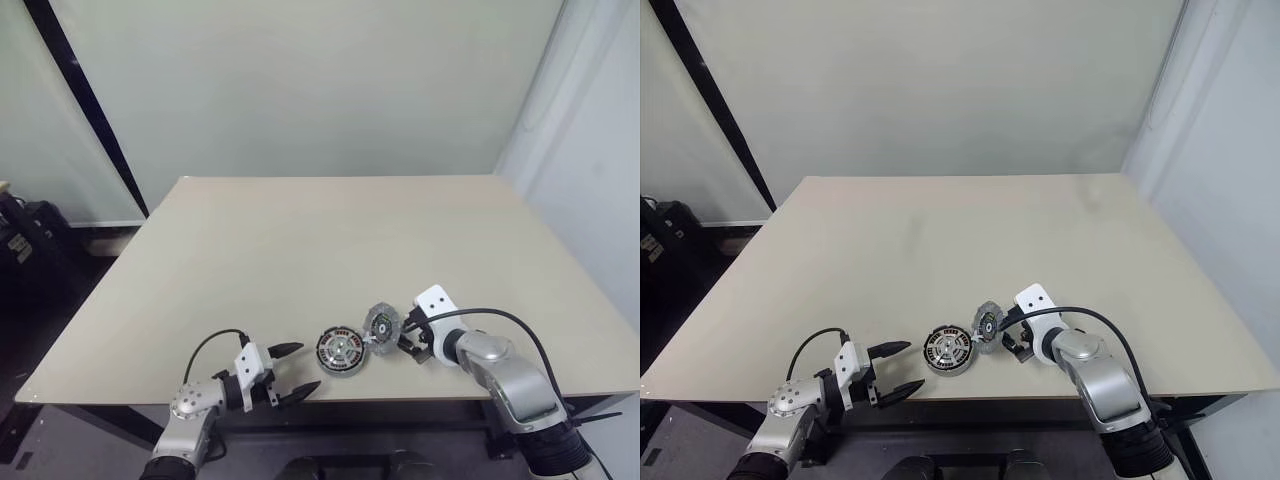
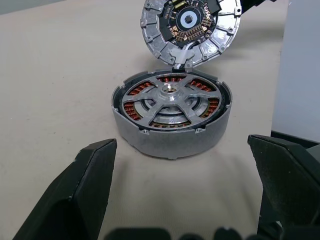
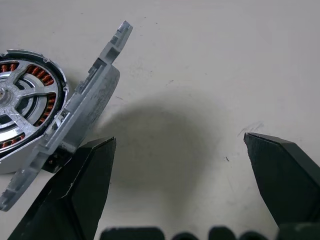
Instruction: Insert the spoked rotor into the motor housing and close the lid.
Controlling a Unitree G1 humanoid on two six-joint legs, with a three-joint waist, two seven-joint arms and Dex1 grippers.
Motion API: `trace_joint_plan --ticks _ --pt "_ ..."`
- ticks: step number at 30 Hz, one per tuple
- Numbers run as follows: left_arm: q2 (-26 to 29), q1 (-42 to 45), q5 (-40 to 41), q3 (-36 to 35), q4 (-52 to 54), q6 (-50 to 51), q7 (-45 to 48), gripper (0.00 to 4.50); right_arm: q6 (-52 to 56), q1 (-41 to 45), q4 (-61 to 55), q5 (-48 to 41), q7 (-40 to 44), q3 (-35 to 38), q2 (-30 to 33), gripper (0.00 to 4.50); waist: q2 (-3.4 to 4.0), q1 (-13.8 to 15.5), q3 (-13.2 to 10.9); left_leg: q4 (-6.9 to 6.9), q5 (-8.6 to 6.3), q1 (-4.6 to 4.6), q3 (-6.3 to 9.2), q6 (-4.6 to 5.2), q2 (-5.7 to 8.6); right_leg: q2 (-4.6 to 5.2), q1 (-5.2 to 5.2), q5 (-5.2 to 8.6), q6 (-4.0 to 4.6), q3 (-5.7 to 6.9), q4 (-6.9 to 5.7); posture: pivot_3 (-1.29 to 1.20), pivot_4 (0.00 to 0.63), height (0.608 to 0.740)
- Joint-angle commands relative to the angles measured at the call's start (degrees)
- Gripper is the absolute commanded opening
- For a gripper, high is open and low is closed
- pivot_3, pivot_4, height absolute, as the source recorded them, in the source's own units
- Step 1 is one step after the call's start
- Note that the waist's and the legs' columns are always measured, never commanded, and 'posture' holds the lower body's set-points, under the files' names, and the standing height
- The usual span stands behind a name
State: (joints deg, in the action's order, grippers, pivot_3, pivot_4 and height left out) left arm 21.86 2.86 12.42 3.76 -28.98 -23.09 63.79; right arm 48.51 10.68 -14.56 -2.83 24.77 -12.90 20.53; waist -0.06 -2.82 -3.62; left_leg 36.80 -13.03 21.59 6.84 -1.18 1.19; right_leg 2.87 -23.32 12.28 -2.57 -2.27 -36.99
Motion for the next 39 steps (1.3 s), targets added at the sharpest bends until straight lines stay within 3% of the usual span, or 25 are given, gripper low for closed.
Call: trace_joint_plan --ticks 1,9,18,23,33,39 --pt "-0.1 0.6 0.9 -0.3 1.5 -0.7 -0.1 4.5 -1.4 0.5 -1.7 -0.3 -0.2 0.8 0.1 4.47 0.0 0.0 0.0 0.0 0.0 0.0 0.0 0.0 0.0 0.0 0.0 0.0 0.0 0.0 0.0 0.0 0.0 0.74" --pt "-0.3 0.8 0.8 -0.3 1.1 -1.0 -0.1 4.5 -1.8 0.5 -1.8 -0.6 -0.2 1.0 -0.2 4.47 0.0 0.0 0.0 0.0 0.0 0.0 0.0 0.0 0.0 0.0 0.0 0.0 0.0 0.0 0.0 0.0 0.0 0.74" --pt "-0.1 0.3 0.8 -0.5 1.4 -0.9 -0.4 4.5 2.3 3.2 -3.5 -5.2 -1.6 -0.5 -10.5 4.47 0.01 0.0 0.0 -0.01 0.0 -0.01 0.02 0.0 -0.05 -0.04 -0.03 0.0 0.0 0.01 -0.01 0.0 0.0 0.74" --pt "-0.1 0.0 0.9 -0.6 1.8 -0.8 -0.6 4.5 0.0 5.6 1.3 -2.9 -2.0 -5.3 -12.0 4.47 0.01 0.0 0.0 0.0 0.0 -0.01 0.02 0.0 -0.02 -0.02 -0.01 0.0 0.0 0.0 0.0 0.0 0.0 0.74" --pt "0.0 -1.2 1.1 -0.7 3.1 -0.6 -1.6 4.5 -9.7 5.0 8.4 -0.1 -0.4 -10.3 -10.0 4.47 0.02 0.0 0.0 -0.02 0.0 -0.01 0.05 0.0 -0.01 -0.02 -0.02 0.0 0.0 0.01 -0.01 0.0 0.0 0.74" --pt "0.1 -1.3 1.0 -0.7 3.3 -0.5 -1.7 4.5 -16.6 7.0 8.6 -4.7 13.4 -9.7 -4.4 4.47 0.02 0.0 0.0 0.01 0.0 -0.01 0.03 0.0 0.0 -0.02 0.02 0.0 0.0 0.01 0.01 0.0 0.0 0.74"
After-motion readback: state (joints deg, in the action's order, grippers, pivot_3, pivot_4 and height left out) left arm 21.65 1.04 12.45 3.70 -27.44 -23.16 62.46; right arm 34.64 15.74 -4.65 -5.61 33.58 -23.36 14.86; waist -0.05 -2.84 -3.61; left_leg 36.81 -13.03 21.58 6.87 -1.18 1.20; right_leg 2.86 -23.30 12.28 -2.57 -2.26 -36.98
